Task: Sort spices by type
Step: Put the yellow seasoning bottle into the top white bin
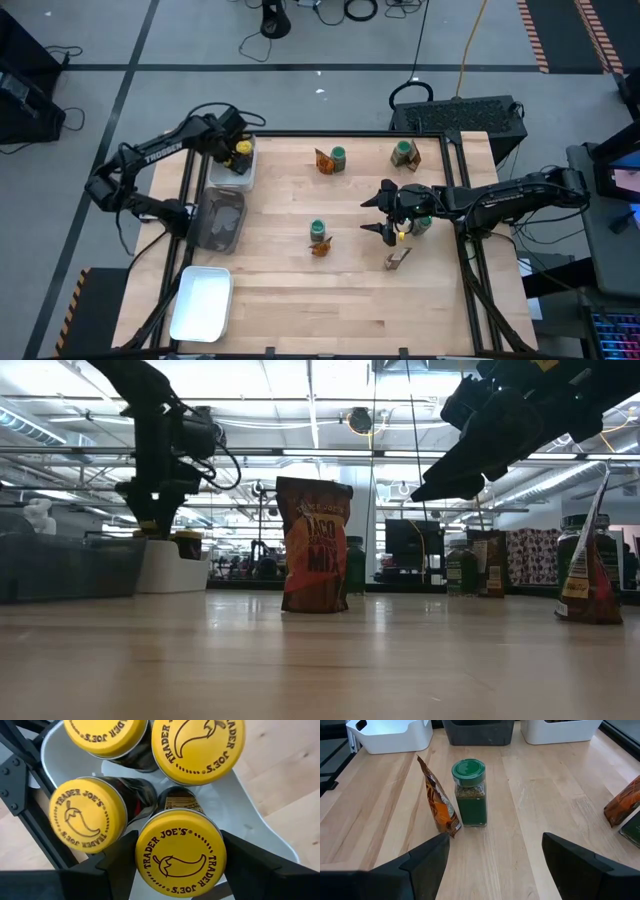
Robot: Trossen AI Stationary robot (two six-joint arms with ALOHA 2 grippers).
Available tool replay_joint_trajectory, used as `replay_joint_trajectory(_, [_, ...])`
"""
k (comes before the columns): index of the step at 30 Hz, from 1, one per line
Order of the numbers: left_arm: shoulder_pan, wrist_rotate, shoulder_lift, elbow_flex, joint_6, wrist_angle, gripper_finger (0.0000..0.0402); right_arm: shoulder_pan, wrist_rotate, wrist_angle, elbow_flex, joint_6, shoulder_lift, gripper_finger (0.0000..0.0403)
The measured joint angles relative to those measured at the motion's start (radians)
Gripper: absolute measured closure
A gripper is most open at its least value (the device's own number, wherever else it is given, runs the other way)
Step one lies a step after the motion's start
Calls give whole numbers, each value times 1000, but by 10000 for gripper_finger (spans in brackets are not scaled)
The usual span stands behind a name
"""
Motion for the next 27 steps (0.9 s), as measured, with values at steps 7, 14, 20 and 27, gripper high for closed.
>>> replay_joint_trajectory(7, [-1,-14,37,0,26,1,123,0,0,0,0,1,0,103])
replay_joint_trajectory(14, [-2,-18,40,0,29,-1,91,0,0,0,0,1,0,103])
replay_joint_trajectory(20, [-2,-22,30,0,36,-4,86,0,0,0,0,1,0,103])
replay_joint_trajectory(27, [-2,5,-19,0,53,-21,86,0,0,0,0,2,0,103])
